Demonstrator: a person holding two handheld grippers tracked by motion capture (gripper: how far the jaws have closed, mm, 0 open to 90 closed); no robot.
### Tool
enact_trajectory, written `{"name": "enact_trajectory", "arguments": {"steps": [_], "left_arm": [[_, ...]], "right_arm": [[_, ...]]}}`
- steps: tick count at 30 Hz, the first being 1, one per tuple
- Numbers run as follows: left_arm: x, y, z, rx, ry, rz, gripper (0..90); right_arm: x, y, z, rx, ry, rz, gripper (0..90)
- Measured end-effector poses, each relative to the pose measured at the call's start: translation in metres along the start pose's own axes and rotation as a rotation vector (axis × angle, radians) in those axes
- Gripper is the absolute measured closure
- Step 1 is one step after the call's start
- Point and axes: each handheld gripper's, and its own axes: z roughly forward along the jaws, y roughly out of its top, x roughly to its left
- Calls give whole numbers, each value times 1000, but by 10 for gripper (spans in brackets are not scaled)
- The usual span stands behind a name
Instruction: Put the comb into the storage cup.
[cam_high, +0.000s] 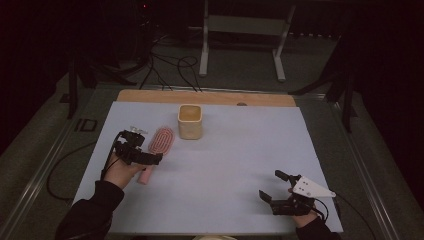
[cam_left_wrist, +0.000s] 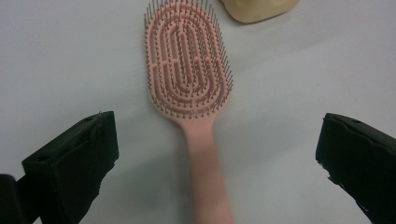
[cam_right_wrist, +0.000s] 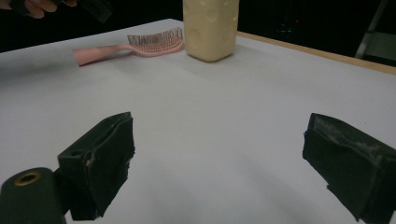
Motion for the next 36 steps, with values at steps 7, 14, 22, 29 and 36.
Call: {"name": "enact_trajectory", "arguments": {"steps": [7, 14, 22, 29, 36], "left_arm": [[3, 6, 1, 47, -19, -36, 1], [6, 12, 8, 105, -25, -42, 1], [8, 16, 17, 170, -40, -48, 2], [10, 16, 26, 229, -47, -48, 14], [13, 16, 34, 266, -67, -45, 83]], "right_arm": [[0, 0, 0, 5, -1, -1, 86], [0, 0, 1, 5, -2, 0, 87], [-1, -1, 1, 9, -3, 4, 87], [0, -1, 1, 11, -4, 5, 87], [0, 0, 1, 11, -5, 2, 87]]}}
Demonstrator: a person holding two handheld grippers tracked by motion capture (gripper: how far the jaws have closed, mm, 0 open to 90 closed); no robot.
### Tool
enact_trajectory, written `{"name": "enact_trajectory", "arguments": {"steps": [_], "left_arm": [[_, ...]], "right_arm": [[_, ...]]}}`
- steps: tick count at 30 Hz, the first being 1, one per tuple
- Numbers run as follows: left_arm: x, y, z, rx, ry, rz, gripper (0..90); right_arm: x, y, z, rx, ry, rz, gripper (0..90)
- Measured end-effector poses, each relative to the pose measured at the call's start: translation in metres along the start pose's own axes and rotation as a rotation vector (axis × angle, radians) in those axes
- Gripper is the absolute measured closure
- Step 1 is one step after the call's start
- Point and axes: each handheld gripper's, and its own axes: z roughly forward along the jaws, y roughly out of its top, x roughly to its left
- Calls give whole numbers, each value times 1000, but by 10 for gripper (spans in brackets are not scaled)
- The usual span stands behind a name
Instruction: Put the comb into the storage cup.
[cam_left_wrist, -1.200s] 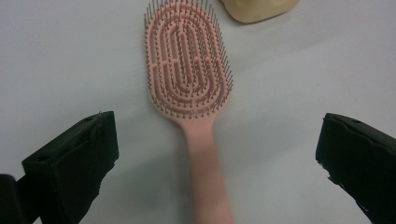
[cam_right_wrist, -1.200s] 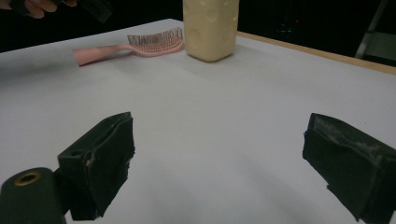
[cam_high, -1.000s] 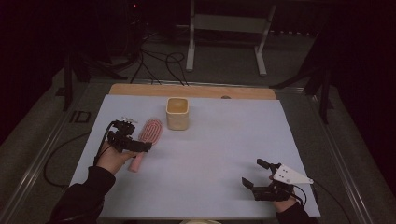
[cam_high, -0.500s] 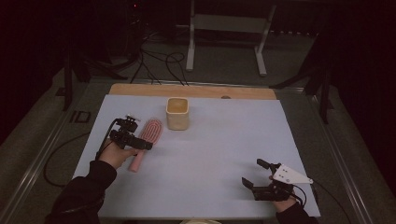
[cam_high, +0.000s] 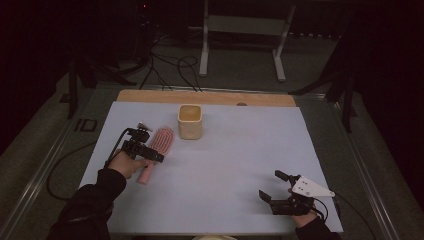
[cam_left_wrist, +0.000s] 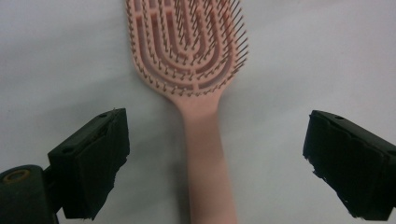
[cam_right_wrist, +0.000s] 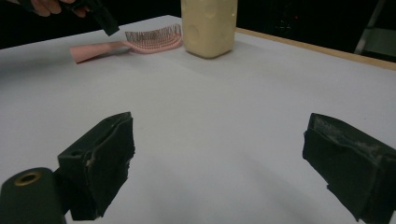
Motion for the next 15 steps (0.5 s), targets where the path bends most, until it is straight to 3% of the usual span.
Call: {"name": "enact_trajectory", "arguments": {"steps": [9, 15], "left_arm": [[5, 3, 5, 34, -9, -45, 188], [7, 4, 8, 57, -18, -64, 309]], "right_arm": [[0, 0, 0, 0, 5, 6, 87], [0, 0, 0, 0, 2, 3, 87]]}}
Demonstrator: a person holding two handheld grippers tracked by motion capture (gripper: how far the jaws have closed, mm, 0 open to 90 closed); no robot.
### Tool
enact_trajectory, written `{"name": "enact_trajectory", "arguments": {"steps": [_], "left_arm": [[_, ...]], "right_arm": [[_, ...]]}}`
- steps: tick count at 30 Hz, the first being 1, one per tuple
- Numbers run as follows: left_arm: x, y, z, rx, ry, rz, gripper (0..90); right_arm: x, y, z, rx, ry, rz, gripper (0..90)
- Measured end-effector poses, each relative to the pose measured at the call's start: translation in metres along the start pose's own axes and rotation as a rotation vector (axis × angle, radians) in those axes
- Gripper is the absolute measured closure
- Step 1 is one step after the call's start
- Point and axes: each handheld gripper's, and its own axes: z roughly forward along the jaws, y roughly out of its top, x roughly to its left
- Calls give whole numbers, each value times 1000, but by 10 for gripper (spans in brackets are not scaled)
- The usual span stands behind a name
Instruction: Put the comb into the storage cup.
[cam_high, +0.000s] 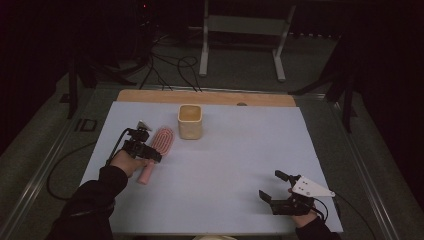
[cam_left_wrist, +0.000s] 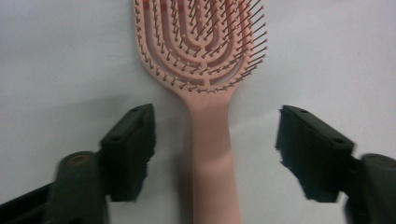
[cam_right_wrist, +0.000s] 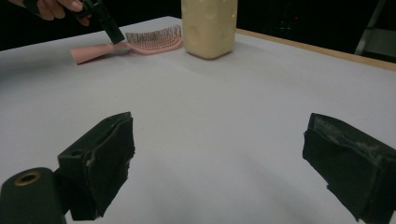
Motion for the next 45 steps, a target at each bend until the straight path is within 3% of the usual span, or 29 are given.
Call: {"name": "enact_trajectory", "arguments": {"steps": [11, 16, 22, 31, 37, 45], "left_arm": [[-1, 3, 7, 31, 26, 18, 499], [0, 5, 12, 63, 30, 36, 551], [1, 8, 18, 86, 32, 29, 619], [-1, 12, 19, 120, 34, 37, 660], [4, 11, 19, 106, 14, -5, 701], [7, 7, 18, 74, -9, 10, 712]], "right_arm": [[0, 0, 0, 0, -1, -3, 87], [0, 0, 0, -2, 0, -5, 87], [0, 0, 0, -2, -1, -8, 87], [0, 0, -1, -4, -3, -10, 87], [0, 1, -1, -4, -7, -10, 87], [0, 0, -1, 0, -8, -7, 87]]}}
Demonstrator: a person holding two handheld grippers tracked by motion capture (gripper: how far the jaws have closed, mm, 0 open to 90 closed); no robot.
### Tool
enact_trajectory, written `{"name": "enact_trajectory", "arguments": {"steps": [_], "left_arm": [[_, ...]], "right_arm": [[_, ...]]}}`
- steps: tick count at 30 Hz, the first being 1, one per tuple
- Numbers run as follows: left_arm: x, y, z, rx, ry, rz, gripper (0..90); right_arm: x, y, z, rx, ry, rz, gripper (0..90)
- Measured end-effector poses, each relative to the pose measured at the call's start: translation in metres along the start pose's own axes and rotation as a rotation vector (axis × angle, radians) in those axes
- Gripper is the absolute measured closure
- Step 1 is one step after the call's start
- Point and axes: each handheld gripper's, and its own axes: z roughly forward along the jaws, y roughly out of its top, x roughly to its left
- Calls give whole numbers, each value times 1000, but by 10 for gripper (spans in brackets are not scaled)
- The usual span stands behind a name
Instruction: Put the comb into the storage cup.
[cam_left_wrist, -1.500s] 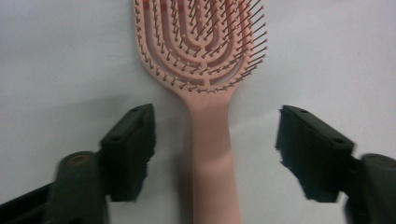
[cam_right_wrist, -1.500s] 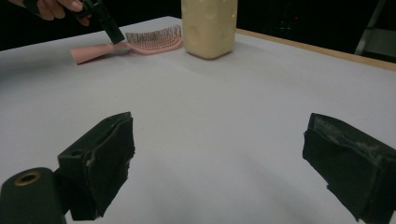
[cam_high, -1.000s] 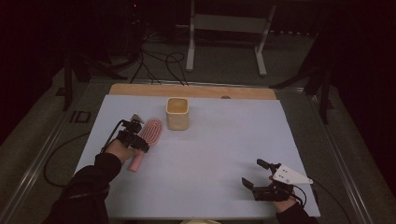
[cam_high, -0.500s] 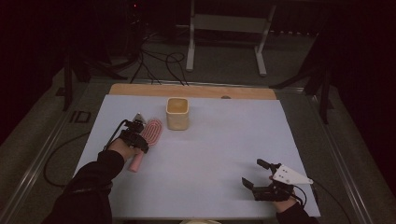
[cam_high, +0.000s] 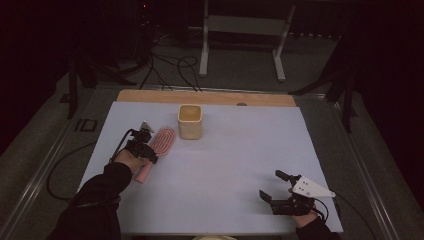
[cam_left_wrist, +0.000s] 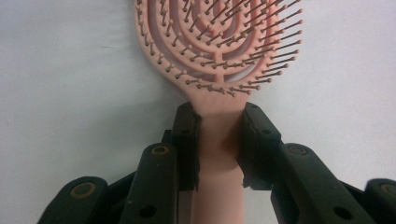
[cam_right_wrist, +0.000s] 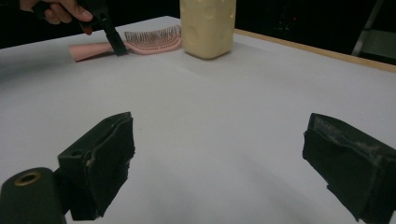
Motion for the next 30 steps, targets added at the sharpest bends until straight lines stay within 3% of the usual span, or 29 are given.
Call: {"name": "enact_trajectory", "arguments": {"steps": [16, 30], "left_arm": [[5, -15, -10, -112, -47, 17, 715], [-5, -29, -25, -221, -25, 48, 715]], "right_arm": [[-1, 0, 0, -1, -3, 2, 87], [-1, 0, 0, 0, -3, 2, 87]]}}
